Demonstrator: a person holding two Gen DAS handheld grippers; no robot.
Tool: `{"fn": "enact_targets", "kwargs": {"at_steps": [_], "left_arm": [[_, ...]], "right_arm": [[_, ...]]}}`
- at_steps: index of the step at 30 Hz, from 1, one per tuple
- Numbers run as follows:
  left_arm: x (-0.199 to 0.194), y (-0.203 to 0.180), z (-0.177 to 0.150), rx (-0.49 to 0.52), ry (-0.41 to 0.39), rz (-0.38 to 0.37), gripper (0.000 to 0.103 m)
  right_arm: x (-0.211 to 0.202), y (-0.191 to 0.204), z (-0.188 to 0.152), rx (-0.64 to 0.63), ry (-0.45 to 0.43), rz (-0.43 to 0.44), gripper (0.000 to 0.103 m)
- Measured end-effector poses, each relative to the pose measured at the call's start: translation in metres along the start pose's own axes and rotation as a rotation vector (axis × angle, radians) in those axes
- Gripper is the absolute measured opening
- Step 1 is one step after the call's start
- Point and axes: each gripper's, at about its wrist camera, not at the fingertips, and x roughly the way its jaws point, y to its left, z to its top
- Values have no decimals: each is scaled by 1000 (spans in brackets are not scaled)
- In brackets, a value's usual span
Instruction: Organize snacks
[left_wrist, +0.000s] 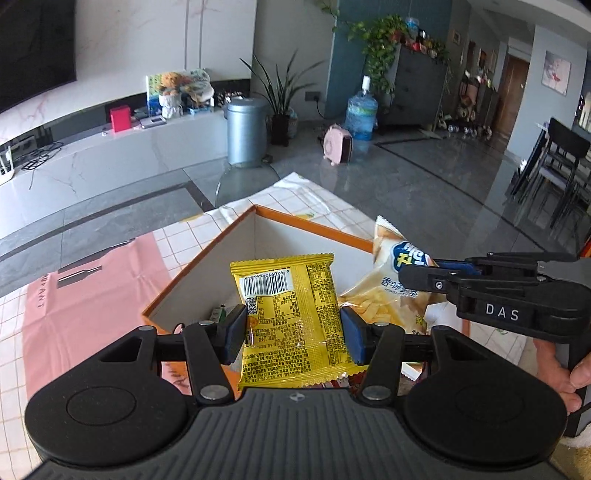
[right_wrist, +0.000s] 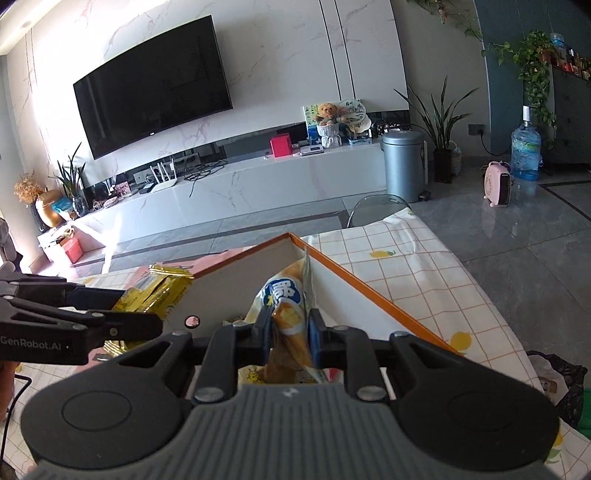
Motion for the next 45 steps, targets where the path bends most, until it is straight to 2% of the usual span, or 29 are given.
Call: {"fn": "enact_targets", "kwargs": {"at_steps": [5,10,13,18,24,30,32,35,36,38,45], "left_arm": [[39,6,5,40,71,32,61],[70,21,13,27,147,68,61],[81,25,18,43,184,72,61],[96,29,18,89,255,94,61],[111,24,16,144,289,122,61],[117,25,18,134,301,126,62],[117,24,19,136,298,126,67],[114,23,19,148,289,137,68],[112,22,20,156,283,140,69],[106,19,21,172,266,136,78],[65,7,28,194,197,134,82]], "right_arm": [[38,-7,8,-16,59,1,16],[80,-12,16,-28,123,-7,16],[104,-10,22,-28,164,13,16],[135,-5,31,-73,188,0,16],[158,-3,30,-107,221,-7,18],[163,1,31,-153,262,-27,23],[162,3,32,-170,259,-43,25],[156,6,35,-189,248,-74,29],[154,7,37,-190,242,-75,30],[149,8,41,-189,235,-81,31],[111,14,55,-157,231,-94,41]]}}
